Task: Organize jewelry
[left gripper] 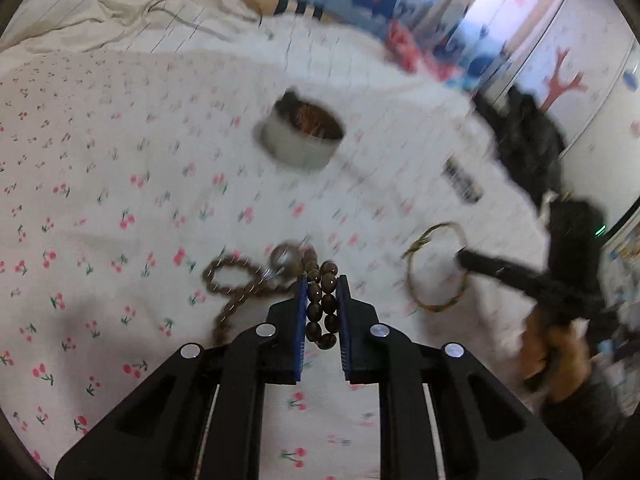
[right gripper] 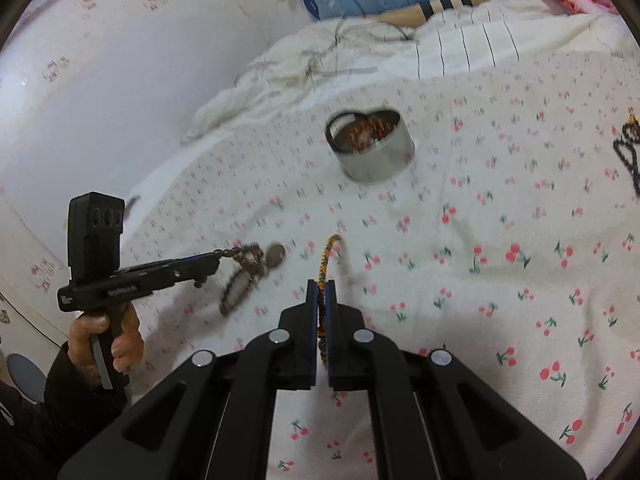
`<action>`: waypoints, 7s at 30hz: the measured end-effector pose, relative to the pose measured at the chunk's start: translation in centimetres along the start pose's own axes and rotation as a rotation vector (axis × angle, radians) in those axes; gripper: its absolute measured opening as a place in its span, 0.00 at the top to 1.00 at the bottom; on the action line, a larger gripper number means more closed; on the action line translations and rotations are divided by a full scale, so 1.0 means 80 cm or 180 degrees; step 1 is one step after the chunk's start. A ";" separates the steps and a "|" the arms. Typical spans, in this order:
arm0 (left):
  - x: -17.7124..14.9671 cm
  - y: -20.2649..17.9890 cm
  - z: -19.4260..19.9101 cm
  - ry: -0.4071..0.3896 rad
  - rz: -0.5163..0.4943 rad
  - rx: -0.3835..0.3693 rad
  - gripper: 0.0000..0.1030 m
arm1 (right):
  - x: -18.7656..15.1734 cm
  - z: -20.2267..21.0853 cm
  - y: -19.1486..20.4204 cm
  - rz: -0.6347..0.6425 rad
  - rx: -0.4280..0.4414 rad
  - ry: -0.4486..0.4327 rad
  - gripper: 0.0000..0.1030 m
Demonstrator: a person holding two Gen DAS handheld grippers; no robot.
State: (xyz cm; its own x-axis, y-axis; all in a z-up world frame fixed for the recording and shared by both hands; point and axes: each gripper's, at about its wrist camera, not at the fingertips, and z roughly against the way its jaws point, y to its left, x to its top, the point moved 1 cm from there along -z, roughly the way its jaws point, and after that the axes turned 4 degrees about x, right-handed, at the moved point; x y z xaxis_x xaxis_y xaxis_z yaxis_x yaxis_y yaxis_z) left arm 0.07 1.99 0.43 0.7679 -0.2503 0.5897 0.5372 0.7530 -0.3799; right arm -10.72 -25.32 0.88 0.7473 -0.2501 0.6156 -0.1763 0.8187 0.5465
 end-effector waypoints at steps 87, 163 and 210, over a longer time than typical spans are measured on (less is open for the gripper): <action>0.133 0.022 -0.103 -0.0047 0.0557 -0.0412 0.71 | 0.147 -0.117 -0.053 0.0329 -0.0695 -0.0085 0.18; 0.114 0.061 -0.105 -0.0094 0.0900 -0.0248 0.37 | 0.181 -0.205 -0.033 0.0639 -0.1074 0.0366 0.48; 0.024 -0.032 -0.049 -0.0216 -0.0211 0.1477 0.08 | 0.011 -0.034 0.025 0.0318 -0.1588 -0.0227 0.14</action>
State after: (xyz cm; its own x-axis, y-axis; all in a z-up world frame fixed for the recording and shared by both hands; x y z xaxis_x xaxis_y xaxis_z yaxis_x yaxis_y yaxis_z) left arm 1.54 -2.86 -0.25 0.7044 -0.2783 0.6530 0.3598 0.9330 0.0096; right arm -8.69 -22.48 1.00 0.6939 -0.1784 0.6976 0.0957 0.9831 0.1562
